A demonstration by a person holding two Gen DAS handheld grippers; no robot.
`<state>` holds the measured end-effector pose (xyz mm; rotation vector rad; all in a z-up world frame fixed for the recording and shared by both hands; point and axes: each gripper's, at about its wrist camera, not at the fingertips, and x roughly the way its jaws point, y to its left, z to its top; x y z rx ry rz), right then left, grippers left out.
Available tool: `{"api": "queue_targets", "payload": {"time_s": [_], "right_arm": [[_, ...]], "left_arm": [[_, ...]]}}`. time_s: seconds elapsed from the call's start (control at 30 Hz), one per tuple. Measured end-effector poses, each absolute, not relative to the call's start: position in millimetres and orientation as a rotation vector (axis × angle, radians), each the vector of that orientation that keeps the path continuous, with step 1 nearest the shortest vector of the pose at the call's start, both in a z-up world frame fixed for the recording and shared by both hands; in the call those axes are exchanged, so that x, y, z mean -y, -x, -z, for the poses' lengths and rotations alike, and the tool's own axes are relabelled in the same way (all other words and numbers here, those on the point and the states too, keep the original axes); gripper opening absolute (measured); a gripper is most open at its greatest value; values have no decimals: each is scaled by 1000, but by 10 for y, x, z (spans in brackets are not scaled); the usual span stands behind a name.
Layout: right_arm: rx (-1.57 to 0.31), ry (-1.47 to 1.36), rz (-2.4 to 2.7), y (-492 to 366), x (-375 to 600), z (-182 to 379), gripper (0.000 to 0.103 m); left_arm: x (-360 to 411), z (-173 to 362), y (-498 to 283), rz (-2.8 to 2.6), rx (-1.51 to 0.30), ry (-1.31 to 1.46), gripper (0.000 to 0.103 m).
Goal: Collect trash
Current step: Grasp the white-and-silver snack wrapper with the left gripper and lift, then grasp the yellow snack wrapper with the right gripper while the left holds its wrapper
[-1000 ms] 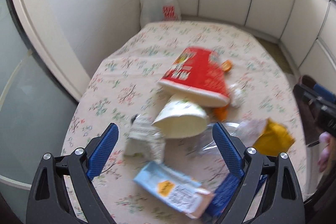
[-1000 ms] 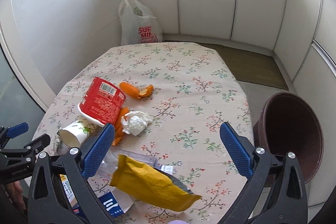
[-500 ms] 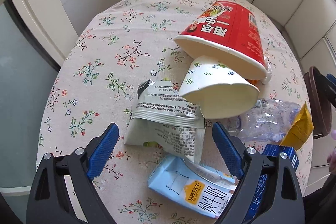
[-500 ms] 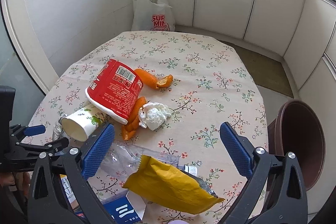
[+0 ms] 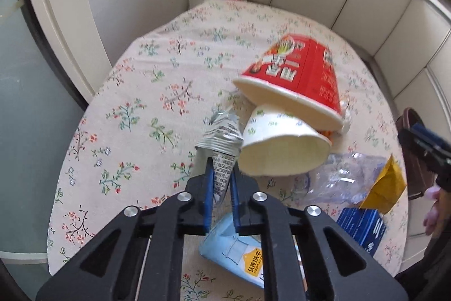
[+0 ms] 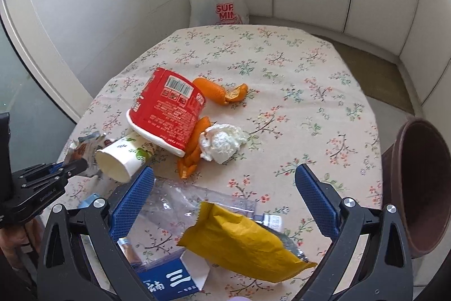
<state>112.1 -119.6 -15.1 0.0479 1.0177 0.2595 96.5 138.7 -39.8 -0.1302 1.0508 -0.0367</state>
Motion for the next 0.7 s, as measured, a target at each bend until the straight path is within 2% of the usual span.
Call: {"api": "queue_targets", "payload": {"time_s": [0.33,0.7], "right_arm": [[-1108,-266,-293,-1187,1568,228,96],[-1235,45,-509,-940,1771,656,96]], "left_arm": [[-1449,-145,-816,107,-841,254,7],[-1284,-270,-773,235,-842,277,8]]}}
